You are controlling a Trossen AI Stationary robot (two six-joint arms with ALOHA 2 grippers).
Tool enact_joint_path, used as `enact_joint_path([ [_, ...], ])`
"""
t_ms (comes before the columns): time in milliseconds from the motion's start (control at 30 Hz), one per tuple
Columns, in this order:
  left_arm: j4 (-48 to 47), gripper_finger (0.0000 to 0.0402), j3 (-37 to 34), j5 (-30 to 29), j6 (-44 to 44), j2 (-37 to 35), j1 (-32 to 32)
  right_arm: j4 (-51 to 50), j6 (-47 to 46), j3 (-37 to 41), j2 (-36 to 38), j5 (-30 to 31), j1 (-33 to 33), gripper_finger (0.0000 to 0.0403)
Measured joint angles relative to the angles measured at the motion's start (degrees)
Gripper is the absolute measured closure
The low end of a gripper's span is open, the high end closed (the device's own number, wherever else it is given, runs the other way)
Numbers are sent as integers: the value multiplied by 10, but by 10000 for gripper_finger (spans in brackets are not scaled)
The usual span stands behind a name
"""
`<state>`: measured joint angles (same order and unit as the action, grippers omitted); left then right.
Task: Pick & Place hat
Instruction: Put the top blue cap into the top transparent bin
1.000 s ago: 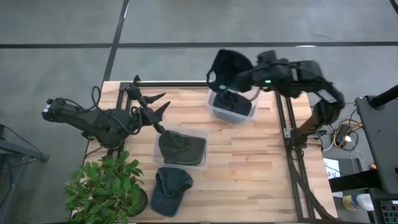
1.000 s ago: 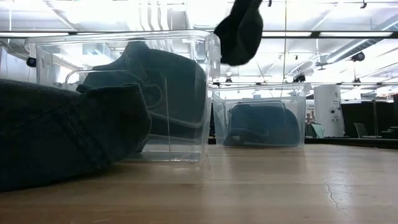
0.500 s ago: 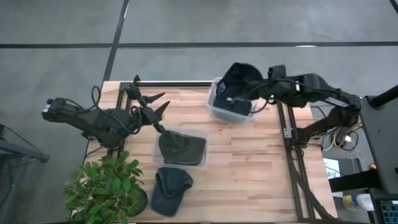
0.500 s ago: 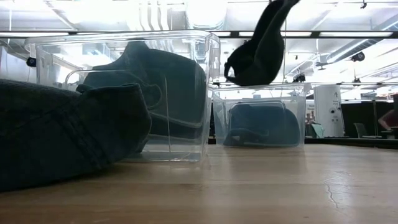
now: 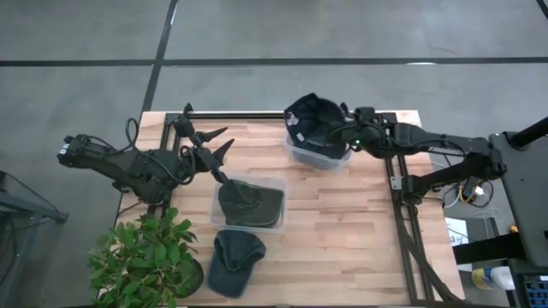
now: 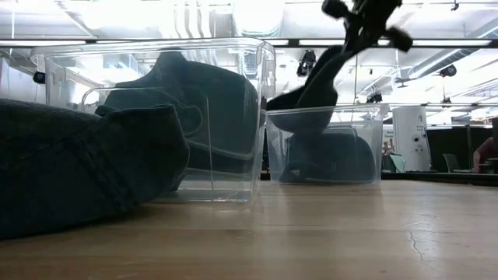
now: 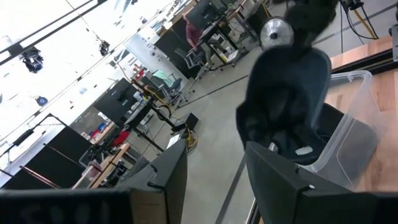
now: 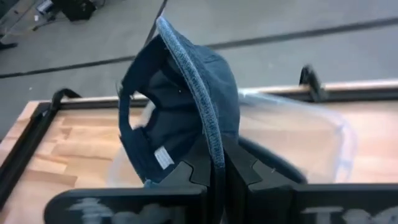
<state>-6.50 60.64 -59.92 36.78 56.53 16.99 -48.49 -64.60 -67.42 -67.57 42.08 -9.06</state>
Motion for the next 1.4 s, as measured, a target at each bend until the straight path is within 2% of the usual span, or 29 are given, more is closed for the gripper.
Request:
enact_joint_path([
  [133, 0, 245, 0, 0, 0, 0, 0, 45, -13, 58, 6, -43, -19, 392],
  [367, 0, 245, 0, 0, -1, 0, 0, 37, -53, 118, 8, -96, -47, 357],
  [500, 0, 245, 0, 0, -4, 0, 0, 33, -43, 137, 7, -130, -50, 315],
  [700, 0, 245, 0, 0, -7, 0, 0, 2, -35, 131, 7, -171, -50, 229],
  [833, 0, 245, 0, 0, -12, 0, 0, -37, -22, 91, 18, -151, -50, 185],
  [1000, 0, 245, 0, 0, -17, 0, 0, -72, 12, 16, 32, -119, -49, 157],
  [1200, 0, 245, 0, 0, -25, 1, 0, -69, 92, -53, 28, -54, -46, 165],
  [1400, 0, 245, -3, 0, -25, 2, 0, -70, 168, -57, -8, -45, -46, 185],
])
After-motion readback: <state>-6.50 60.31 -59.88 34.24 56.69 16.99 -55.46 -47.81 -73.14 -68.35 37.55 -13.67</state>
